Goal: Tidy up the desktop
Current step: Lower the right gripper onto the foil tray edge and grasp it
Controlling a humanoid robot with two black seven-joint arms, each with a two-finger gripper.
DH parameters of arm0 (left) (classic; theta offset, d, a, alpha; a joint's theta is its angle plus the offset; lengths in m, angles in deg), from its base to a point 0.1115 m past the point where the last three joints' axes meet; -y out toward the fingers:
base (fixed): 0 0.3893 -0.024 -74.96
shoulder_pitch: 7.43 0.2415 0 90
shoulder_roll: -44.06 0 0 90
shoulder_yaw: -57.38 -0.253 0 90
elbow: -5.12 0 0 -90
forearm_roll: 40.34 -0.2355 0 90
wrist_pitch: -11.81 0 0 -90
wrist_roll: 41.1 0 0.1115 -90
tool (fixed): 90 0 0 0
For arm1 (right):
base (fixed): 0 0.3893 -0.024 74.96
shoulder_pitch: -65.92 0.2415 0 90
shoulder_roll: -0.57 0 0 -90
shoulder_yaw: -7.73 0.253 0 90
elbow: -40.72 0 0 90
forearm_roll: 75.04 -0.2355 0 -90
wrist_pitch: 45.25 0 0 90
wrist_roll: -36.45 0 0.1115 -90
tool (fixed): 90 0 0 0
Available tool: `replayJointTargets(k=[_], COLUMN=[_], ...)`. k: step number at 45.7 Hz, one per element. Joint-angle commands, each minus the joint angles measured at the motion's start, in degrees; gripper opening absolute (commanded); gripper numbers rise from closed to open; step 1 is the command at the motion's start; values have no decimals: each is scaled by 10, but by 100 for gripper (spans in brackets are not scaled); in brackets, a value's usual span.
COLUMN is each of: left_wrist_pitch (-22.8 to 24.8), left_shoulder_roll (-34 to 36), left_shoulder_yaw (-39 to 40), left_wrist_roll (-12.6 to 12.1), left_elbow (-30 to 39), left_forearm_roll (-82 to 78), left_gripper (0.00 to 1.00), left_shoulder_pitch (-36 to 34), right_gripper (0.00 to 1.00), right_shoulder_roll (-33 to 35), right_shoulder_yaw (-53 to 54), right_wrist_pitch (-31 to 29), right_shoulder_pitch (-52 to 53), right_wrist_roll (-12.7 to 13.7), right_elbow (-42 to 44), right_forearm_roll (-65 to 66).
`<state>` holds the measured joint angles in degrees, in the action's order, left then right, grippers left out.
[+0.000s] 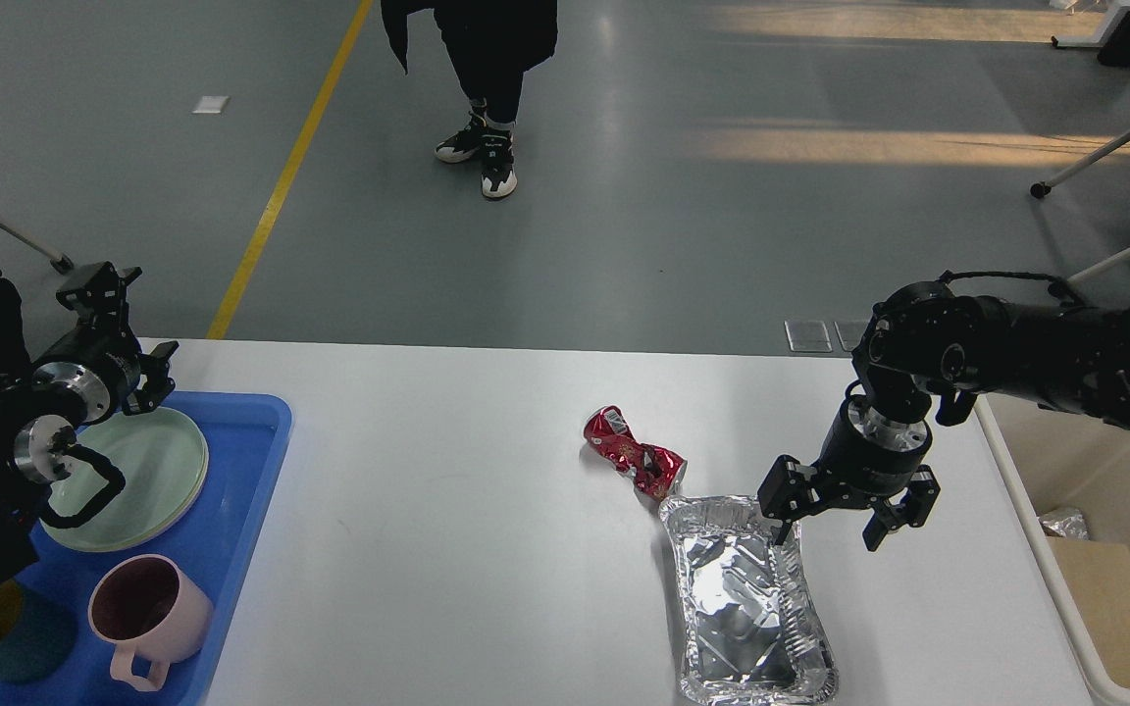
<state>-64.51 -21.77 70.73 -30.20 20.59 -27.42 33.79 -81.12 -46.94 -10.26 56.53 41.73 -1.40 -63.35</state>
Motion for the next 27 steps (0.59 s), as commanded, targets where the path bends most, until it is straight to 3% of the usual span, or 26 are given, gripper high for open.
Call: replayJointTargets(k=[1,27], left_wrist_pitch=[0,0], left_shoulder_roll=[0,0], left_shoulder_yaw=[0,0], left_wrist_roll=[0,0], left_elbow=[0,0], left_forearm_roll=[0,0], left_gripper=[96,96], left_shoulder_pitch=[0,0], right_gripper=[100,100], right_shoulder_roll=[-11,-59], right_shoulder_yaw=[0,-1], right_wrist_pitch=[0,0], right_shoulder_pitch=[-27,-114], right_wrist_roll=[0,1], right_elbow=[32,144], right_forearm_roll=[1,3])
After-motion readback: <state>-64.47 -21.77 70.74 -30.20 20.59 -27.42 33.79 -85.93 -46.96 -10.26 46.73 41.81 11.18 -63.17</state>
